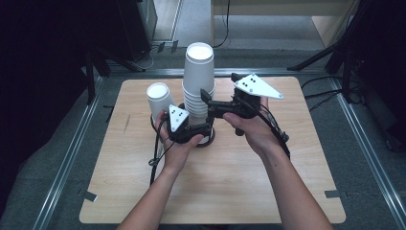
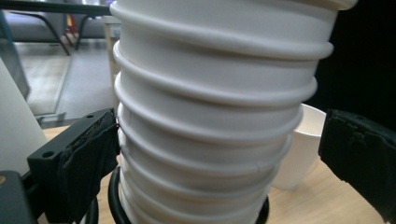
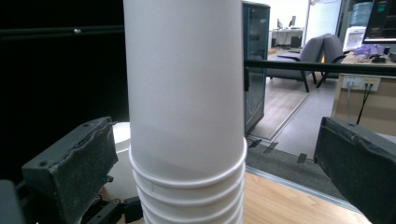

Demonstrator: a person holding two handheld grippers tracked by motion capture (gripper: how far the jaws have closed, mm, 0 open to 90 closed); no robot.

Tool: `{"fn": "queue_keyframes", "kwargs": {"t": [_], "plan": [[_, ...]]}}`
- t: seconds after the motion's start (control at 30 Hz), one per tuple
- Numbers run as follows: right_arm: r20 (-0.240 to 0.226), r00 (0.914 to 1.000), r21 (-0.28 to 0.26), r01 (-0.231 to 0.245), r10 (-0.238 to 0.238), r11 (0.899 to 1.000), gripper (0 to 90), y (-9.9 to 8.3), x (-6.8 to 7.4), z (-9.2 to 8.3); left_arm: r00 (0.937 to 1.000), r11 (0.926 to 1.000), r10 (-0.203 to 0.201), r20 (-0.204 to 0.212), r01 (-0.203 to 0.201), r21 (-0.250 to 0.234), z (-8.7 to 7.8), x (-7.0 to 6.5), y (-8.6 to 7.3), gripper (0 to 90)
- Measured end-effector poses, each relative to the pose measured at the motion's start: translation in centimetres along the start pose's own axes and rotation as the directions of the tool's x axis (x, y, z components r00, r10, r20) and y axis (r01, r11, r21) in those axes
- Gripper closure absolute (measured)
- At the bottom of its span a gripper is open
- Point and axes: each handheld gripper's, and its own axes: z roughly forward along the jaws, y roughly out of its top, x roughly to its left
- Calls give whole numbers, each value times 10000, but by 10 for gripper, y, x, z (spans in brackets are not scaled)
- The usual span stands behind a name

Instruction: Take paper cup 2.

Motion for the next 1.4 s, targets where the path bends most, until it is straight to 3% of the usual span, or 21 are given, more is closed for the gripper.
{"fn": "queue_keyframes", "kwargs": {"t": [0.37, 0.53, 0.63, 0.87, 0.97, 1.13, 1.4], "plan": [[-301, 9994, 520, 159, -144, 9985, 0, 0, 5, 26, 9996, 9999, 92, -248, -96, -133, 7, -2, 1, 0], [-338, 9994, 615, -67, 88, 9981, 0, 1, 3, 35, 9992, 9997, 138, -370, -146, -220, 9, -3, 0, 0], [-407, 9988, 667, -252, 280, 9975, 0, 1, 1, 41, 9994, 9997, -127, -313, 121, -192, 8, -2, 2, 0], [-762, 9962, 972, -353, 428, 9946, 0, 0, -2, 53, 9992, 9999, 38, -393, -42, -107, 9, -2, 1, 0], [-804, 9956, 1050, -391, 476, 9937, 2, 0, -1, 55, 9990, 9999, 32, -439, -38, -128, 10, -2, 0, 0], [-814, 9959, 976, -320, 400, 9947, 81, -1, 2, 55, 9986, 9997, 126, -521, -136, -195, 9, -3, 1, 14], [-616, 9979, 766, -130, 177, 9970, 101, 0, 5, 54, 9986, 9997, 169, -498, -179, -189, 9, -3, 1, 29]]}}
